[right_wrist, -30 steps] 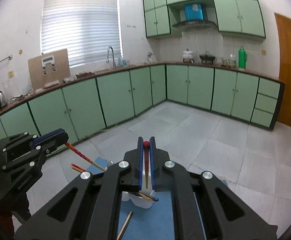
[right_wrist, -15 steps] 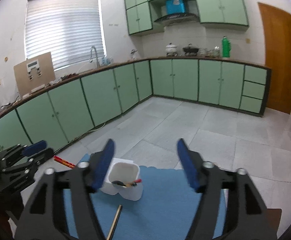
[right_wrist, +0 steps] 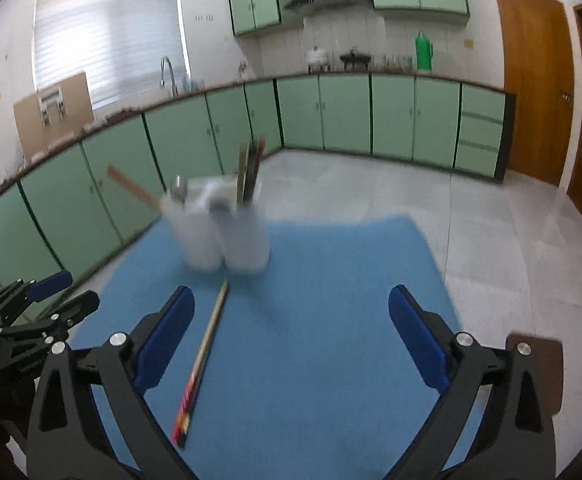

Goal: Organize utensils
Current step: 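Move both open tools back over the last two chopsticks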

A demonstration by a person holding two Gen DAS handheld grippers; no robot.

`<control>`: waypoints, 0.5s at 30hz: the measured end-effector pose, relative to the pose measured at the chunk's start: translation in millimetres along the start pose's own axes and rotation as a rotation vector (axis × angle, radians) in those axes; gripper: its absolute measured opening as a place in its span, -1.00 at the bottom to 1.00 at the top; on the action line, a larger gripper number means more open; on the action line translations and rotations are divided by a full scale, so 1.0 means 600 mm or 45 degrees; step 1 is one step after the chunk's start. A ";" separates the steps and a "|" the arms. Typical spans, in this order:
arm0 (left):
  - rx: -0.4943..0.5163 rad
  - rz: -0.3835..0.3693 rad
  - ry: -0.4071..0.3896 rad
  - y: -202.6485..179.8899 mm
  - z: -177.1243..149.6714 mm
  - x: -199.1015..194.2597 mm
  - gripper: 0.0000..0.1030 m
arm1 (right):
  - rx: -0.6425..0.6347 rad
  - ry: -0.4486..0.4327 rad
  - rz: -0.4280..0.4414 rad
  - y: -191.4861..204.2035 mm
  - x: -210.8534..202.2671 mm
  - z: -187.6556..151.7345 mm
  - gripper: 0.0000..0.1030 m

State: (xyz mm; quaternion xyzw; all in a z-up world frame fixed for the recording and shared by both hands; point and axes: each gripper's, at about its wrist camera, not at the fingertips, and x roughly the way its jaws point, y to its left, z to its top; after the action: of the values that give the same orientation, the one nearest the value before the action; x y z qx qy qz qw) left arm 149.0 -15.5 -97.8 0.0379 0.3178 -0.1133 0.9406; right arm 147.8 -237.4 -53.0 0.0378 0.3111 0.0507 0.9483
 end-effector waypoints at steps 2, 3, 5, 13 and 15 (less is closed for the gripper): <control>-0.034 -0.004 0.029 0.004 -0.029 0.003 0.28 | 0.004 0.024 -0.003 0.007 0.006 -0.026 0.84; -0.049 -0.004 0.043 0.008 -0.044 0.007 0.28 | 0.009 0.039 0.001 0.011 0.011 -0.040 0.84; -0.070 0.003 0.086 0.012 -0.073 0.016 0.28 | 0.024 0.057 0.015 0.018 0.014 -0.062 0.84; -0.066 0.068 0.182 0.021 -0.121 0.032 0.28 | -0.025 0.167 0.029 0.055 0.039 -0.140 0.83; -0.047 0.096 0.186 0.021 -0.126 0.031 0.28 | -0.027 0.195 0.038 0.067 0.046 -0.157 0.70</control>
State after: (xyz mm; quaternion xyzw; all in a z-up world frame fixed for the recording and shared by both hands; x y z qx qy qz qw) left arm 121.6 4.4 -169.3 0.0409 0.3860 -0.0688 0.9190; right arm 111.1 -190.6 -140.6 0.0283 0.3816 0.0710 0.9212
